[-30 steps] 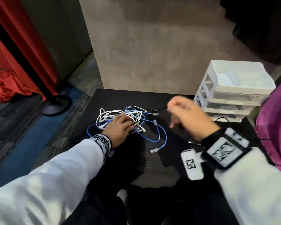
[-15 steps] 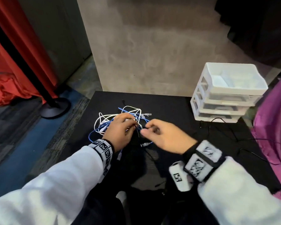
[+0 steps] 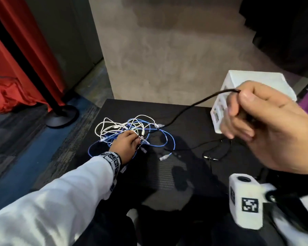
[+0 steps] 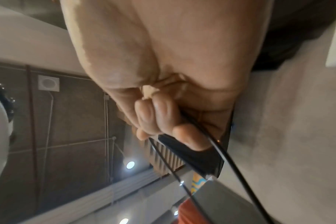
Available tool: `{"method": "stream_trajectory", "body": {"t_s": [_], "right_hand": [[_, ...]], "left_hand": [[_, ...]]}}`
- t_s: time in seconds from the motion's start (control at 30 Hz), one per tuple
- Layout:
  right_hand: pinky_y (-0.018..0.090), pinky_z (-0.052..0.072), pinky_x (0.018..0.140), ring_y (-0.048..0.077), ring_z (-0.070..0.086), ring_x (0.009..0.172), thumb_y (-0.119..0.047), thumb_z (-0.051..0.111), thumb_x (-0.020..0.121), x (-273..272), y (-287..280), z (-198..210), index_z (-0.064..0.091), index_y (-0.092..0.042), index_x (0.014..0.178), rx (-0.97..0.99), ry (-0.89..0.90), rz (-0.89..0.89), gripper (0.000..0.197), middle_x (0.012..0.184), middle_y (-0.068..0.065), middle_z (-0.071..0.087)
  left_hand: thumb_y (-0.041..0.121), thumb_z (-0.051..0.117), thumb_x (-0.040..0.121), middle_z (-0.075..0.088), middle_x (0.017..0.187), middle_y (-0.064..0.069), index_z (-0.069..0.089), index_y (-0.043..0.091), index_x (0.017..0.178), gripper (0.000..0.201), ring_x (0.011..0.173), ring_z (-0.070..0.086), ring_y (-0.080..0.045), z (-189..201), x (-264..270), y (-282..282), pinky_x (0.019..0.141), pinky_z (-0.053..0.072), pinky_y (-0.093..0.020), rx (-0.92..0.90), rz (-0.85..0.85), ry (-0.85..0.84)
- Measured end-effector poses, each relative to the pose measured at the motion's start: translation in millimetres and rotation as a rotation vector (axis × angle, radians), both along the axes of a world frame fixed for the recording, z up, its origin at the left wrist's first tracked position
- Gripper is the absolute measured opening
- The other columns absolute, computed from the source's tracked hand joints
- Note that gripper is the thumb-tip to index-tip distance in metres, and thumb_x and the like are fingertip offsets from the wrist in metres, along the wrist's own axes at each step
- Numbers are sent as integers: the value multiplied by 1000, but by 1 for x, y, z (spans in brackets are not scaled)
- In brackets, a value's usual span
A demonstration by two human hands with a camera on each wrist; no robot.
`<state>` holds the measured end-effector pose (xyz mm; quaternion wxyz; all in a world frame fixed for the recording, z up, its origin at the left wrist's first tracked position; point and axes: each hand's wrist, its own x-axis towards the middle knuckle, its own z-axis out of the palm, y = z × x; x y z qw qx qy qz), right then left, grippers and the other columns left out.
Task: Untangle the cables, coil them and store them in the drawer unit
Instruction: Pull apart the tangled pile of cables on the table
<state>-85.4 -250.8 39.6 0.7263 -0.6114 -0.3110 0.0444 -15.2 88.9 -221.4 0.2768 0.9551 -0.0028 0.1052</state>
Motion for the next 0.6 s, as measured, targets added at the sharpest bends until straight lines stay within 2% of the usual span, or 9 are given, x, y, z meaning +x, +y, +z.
{"method": "stream_trajectory", "body": {"t_s": [0.1,0.17,0.27,0.33,0.4,0.47,0.5,0.57,0.6], "right_hand": [[29,41,56,28,48,57,-21,50,106,14,-17,-22,61,-4,79,-339,-20,-186,33,57,7,52],[34,48,65,20,55,61,-17,50,109,21,-15,-48,64,-9,82,-506,-12,-241,32,63,7,59],[34,48,82,10,61,76,-19,52,109,26,-10,-75,69,-16,84,-494,26,-329,30,81,8,69],[30,45,90,3,62,89,-21,54,108,31,-11,-77,72,-20,88,-466,23,-413,27,96,-2,74],[30,44,94,7,62,97,-24,56,107,40,-19,-71,75,-24,92,-429,-17,-502,24,104,-7,76],[27,47,87,21,63,90,-30,59,105,54,-38,-60,77,-27,97,-419,-54,-564,21,103,-5,75],[25,48,76,24,59,79,-33,59,104,60,-49,-52,78,-29,99,-429,-69,-580,20,96,-5,73],[25,39,54,17,46,62,-33,59,104,71,-72,-36,78,-29,97,-400,-42,-607,21,85,-3,62],[26,38,50,14,45,61,-30,58,105,76,-82,-27,77,-27,94,-348,-13,-624,21,85,-1,59]], "left_hand": [[39,41,97,63,96,-3,61,16,85,33,95,56,-24,21,-2,-14,93,48,-43,-68,-56,6],[23,48,98,63,93,0,59,21,84,18,91,54,-18,39,-2,-25,93,46,-39,-101,-83,6],[34,44,98,69,89,6,58,22,85,23,85,62,-18,60,-6,-30,83,51,-35,-73,-27,79],[45,39,100,70,75,3,58,19,85,35,74,66,-19,76,-11,-32,75,53,-38,-33,-15,98],[44,40,105,70,66,1,60,17,88,38,62,68,-10,90,-15,-36,68,52,-30,-34,-24,144],[39,43,107,67,61,0,61,15,92,34,50,65,-3,99,-18,-47,60,46,-23,-58,-61,182],[37,44,107,64,60,-1,62,14,93,33,47,63,-3,103,-20,-55,59,44,-23,-95,-77,175],[36,45,107,61,61,-2,62,13,94,31,48,60,-5,107,-20,-73,63,48,-31,-199,-100,101],[36,46,106,62,63,0,63,15,95,29,52,61,-8,107,-18,-83,67,50,-35,-236,-104,51]]}}
